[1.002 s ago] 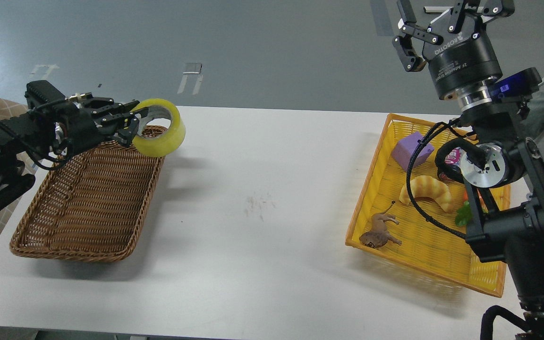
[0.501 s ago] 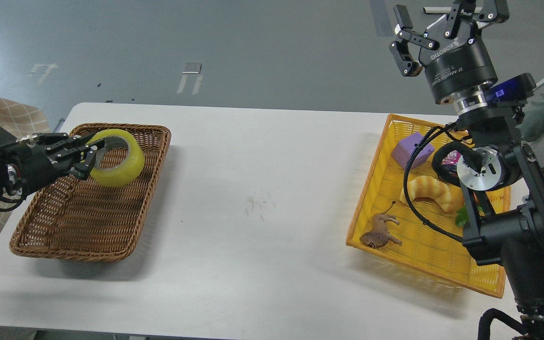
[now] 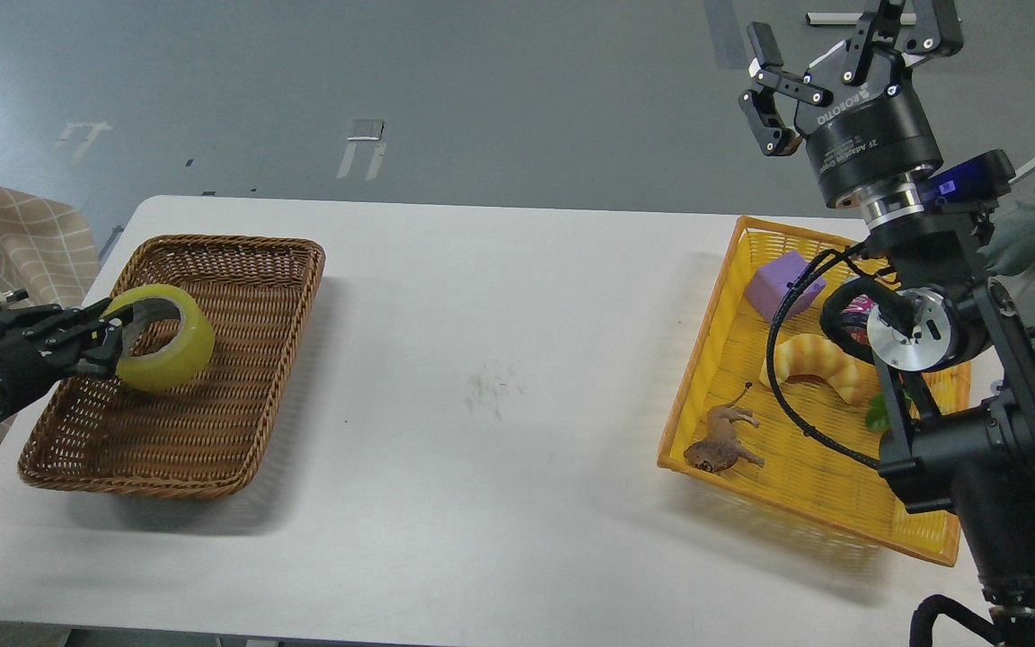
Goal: Place and transfer tape with both arms
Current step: 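Lower the tape roll into the wicker basket, then open the left gripper and raise the left arm away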
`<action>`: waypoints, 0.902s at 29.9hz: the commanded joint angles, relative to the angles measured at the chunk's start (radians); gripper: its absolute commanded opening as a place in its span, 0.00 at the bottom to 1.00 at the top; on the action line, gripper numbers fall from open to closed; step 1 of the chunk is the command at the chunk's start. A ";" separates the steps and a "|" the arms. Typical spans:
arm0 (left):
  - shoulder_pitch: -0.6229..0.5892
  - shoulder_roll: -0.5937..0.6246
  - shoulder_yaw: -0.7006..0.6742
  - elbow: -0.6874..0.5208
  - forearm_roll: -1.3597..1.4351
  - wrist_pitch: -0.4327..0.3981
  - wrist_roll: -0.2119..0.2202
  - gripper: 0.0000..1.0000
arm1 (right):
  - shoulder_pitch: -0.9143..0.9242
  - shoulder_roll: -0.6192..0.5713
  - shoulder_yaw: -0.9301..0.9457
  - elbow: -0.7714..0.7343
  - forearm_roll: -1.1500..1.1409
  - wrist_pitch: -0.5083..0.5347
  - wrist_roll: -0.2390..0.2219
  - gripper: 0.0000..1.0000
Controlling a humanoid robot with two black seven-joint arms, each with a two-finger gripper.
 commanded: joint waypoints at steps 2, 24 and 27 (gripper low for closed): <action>-0.009 -0.002 -0.002 -0.006 -0.005 0.000 0.000 0.15 | -0.009 -0.003 -0.002 -0.003 -0.003 0.000 0.000 1.00; -0.019 -0.034 -0.004 -0.035 0.000 0.040 0.000 0.73 | -0.028 -0.005 0.002 -0.011 -0.003 0.000 0.002 1.00; -0.021 -0.044 -0.005 -0.036 -0.002 0.044 0.000 0.79 | -0.028 -0.005 0.002 -0.011 -0.002 0.000 0.000 1.00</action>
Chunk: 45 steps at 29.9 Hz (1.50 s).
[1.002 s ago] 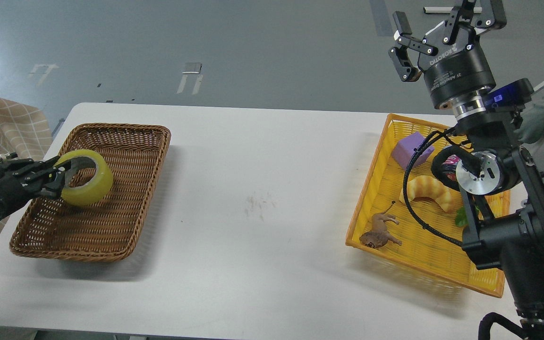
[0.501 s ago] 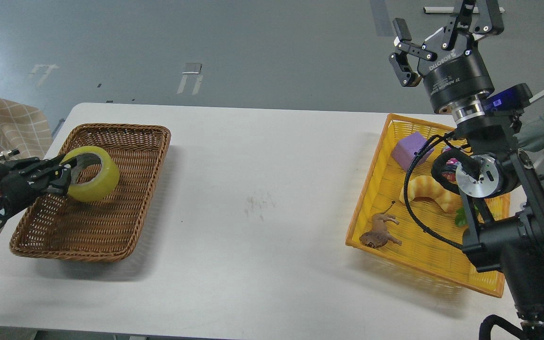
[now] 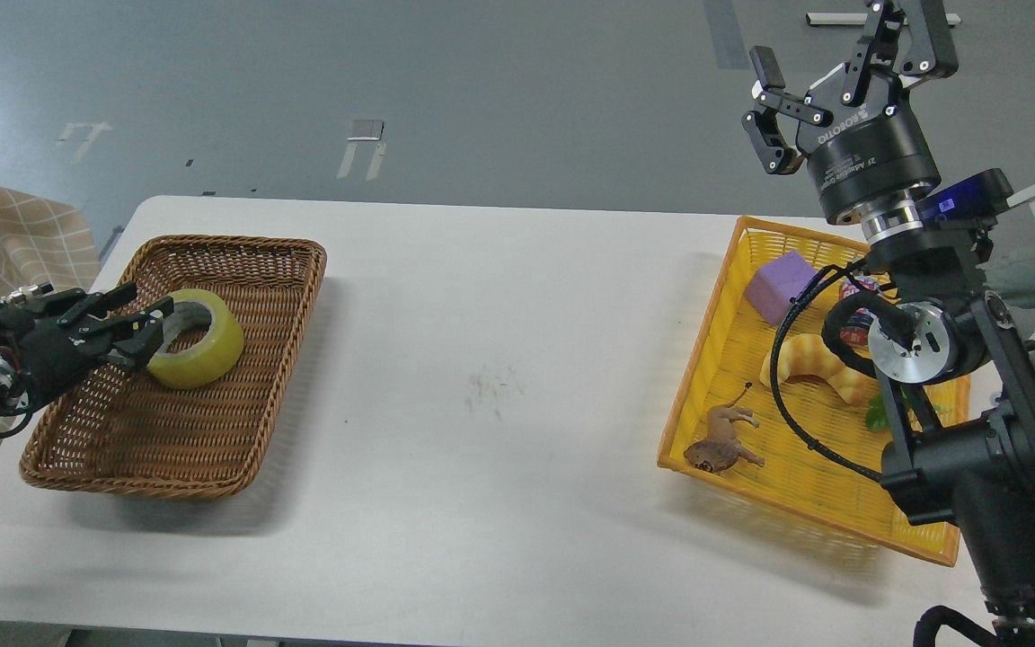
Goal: Place and transfer tape with both arms
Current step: 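Open the left gripper and raise the left arm away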
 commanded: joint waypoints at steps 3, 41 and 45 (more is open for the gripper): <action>-0.043 -0.028 -0.006 -0.003 -0.009 0.006 0.000 0.97 | 0.005 -0.001 0.000 0.000 0.001 0.000 -0.001 1.00; -0.512 -0.218 -0.279 -0.482 -0.834 -0.525 0.061 0.98 | 0.034 -0.055 -0.018 0.005 0.000 0.091 -0.010 1.00; -0.506 -0.253 -0.340 -0.482 -0.957 -0.567 0.071 0.98 | 0.043 -0.056 -0.027 -0.003 -0.003 0.091 -0.010 1.00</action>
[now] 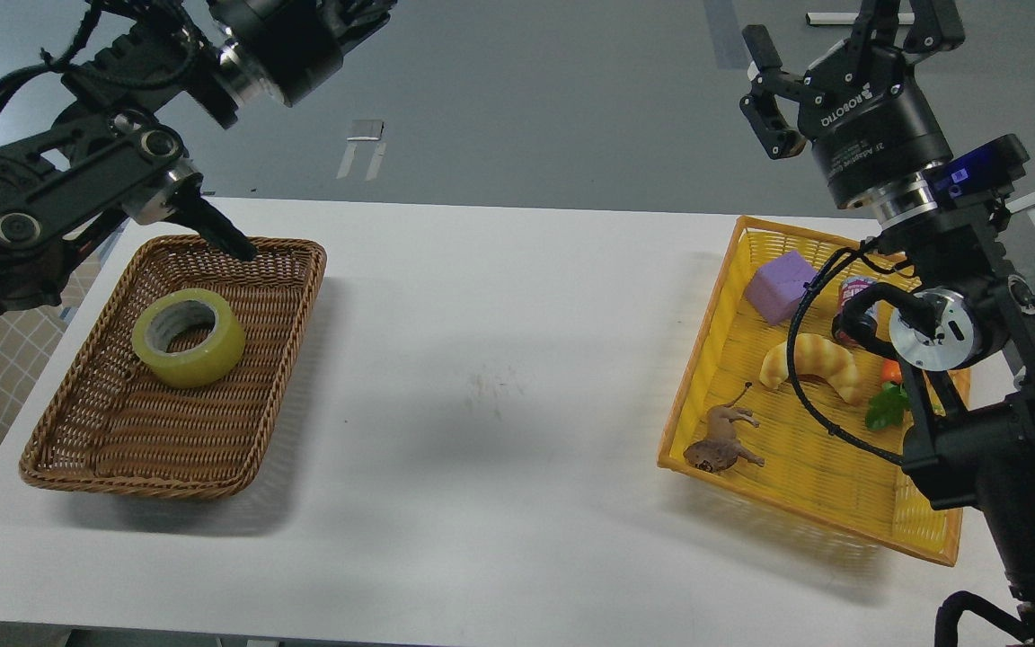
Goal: Place and transfer tape with both arms
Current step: 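Open the left gripper and raise the left arm away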
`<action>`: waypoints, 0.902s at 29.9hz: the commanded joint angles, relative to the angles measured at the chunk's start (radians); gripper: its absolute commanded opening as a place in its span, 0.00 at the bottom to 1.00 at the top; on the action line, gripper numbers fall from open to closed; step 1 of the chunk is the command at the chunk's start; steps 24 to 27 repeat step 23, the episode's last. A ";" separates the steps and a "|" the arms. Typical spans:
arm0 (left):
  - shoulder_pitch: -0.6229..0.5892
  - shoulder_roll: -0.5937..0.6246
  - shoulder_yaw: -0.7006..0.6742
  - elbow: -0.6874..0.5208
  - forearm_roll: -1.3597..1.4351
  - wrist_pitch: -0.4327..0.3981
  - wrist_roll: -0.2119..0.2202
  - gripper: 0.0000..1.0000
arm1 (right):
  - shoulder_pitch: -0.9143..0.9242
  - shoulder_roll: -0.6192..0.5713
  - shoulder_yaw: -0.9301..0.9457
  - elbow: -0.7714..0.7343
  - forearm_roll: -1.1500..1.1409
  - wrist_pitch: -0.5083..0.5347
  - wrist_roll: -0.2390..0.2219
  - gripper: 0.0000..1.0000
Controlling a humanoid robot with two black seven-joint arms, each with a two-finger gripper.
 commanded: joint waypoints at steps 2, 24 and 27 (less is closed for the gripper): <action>0.016 -0.037 -0.093 0.000 -0.146 -0.033 0.020 0.98 | 0.035 -0.003 -0.003 -0.013 -0.001 -0.005 -0.002 1.00; 0.449 -0.185 -0.601 -0.020 -0.337 -0.170 0.231 0.98 | 0.132 0.022 -0.058 -0.030 -0.040 0.021 0.009 1.00; 0.449 -0.185 -0.601 -0.020 -0.337 -0.170 0.231 0.98 | 0.132 0.022 -0.058 -0.030 -0.040 0.021 0.009 1.00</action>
